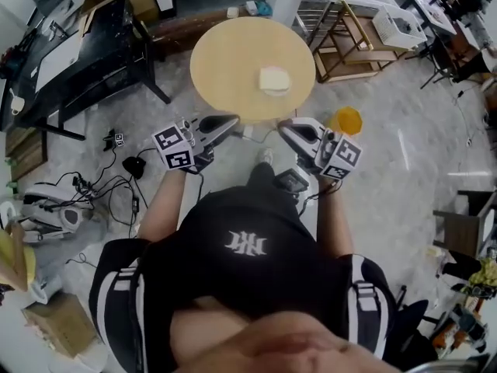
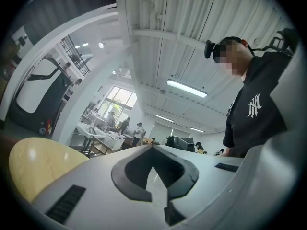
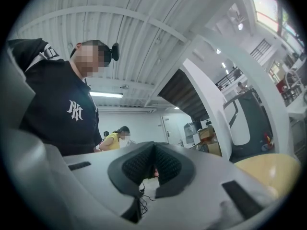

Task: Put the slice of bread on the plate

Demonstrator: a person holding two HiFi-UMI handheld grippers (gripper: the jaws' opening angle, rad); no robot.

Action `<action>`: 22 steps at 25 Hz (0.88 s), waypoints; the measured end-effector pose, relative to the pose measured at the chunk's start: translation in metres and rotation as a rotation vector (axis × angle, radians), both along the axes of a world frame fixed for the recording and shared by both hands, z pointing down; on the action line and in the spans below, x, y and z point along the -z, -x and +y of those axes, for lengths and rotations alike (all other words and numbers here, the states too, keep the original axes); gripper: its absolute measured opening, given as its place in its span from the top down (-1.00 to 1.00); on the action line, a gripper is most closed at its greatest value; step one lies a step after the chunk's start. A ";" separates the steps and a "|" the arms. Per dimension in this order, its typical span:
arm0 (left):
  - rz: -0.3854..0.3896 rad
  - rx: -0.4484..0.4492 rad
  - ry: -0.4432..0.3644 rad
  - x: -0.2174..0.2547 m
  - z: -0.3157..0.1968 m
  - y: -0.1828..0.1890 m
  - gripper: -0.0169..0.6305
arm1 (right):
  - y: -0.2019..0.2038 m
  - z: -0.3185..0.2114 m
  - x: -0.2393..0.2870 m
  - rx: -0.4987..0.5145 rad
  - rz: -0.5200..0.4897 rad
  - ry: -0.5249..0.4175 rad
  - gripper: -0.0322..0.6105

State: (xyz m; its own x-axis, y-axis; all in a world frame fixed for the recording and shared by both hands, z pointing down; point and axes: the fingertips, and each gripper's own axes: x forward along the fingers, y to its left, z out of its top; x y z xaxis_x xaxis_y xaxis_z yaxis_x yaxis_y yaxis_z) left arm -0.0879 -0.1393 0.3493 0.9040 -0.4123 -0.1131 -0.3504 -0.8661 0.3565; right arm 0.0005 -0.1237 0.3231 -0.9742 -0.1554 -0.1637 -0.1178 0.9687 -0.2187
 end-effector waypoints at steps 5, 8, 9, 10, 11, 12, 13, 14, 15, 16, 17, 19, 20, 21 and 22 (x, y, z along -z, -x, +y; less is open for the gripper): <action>0.024 -0.026 0.056 -0.018 0.065 0.011 0.93 | 0.006 0.063 -0.015 -0.024 -0.016 0.097 0.89; 0.040 -0.028 0.097 -0.030 0.095 0.023 0.93 | 0.016 0.088 -0.014 -0.032 -0.022 0.111 0.89; 0.045 -0.027 0.108 -0.034 0.103 0.027 0.93 | 0.021 0.095 -0.013 -0.034 -0.005 0.098 0.89; 0.048 -0.025 0.115 -0.036 0.110 0.030 0.93 | 0.025 0.102 -0.013 -0.033 0.012 0.085 0.89; 0.051 -0.022 0.117 -0.037 0.115 0.031 0.93 | 0.028 0.107 -0.011 -0.032 0.024 0.076 0.89; 0.055 -0.019 0.115 -0.037 0.120 0.032 0.93 | 0.028 0.110 -0.010 -0.033 0.032 0.071 0.89; 0.059 -0.016 0.111 -0.035 0.125 0.033 0.93 | 0.028 0.112 -0.009 -0.040 0.039 0.070 0.89; 0.063 -0.015 0.106 -0.034 0.130 0.034 0.93 | 0.026 0.113 -0.009 -0.055 0.045 0.072 0.89; 0.064 -0.013 0.103 -0.033 0.134 0.035 0.93 | 0.025 0.113 -0.010 -0.077 0.048 0.072 0.89; 0.063 -0.011 0.101 -0.032 0.139 0.037 0.93 | 0.023 0.113 -0.010 -0.103 0.047 0.069 0.89; 0.061 -0.009 0.098 -0.031 0.143 0.039 0.93 | 0.021 0.113 -0.008 -0.126 0.041 0.063 0.89; 0.055 -0.008 0.092 -0.028 0.151 0.039 0.93 | 0.018 0.115 -0.001 -0.145 0.024 0.043 0.89; 0.053 -0.008 0.090 -0.026 0.155 0.037 0.93 | 0.016 0.118 0.003 -0.143 0.022 0.034 0.89; 0.051 -0.008 0.091 -0.025 0.159 0.034 0.93 | 0.013 0.123 0.005 -0.138 0.024 0.026 0.89; 0.047 -0.008 0.093 -0.025 0.164 0.029 0.93 | 0.009 0.128 0.007 -0.134 0.033 0.020 0.89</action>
State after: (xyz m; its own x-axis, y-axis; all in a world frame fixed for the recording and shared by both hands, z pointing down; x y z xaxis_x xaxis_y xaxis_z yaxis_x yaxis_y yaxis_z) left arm -0.1170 0.0243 0.3738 0.9018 -0.4161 -0.1170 -0.3248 -0.8310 0.4516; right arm -0.0088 0.0046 0.3161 -0.9493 -0.2872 -0.1276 -0.2529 0.9393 -0.2320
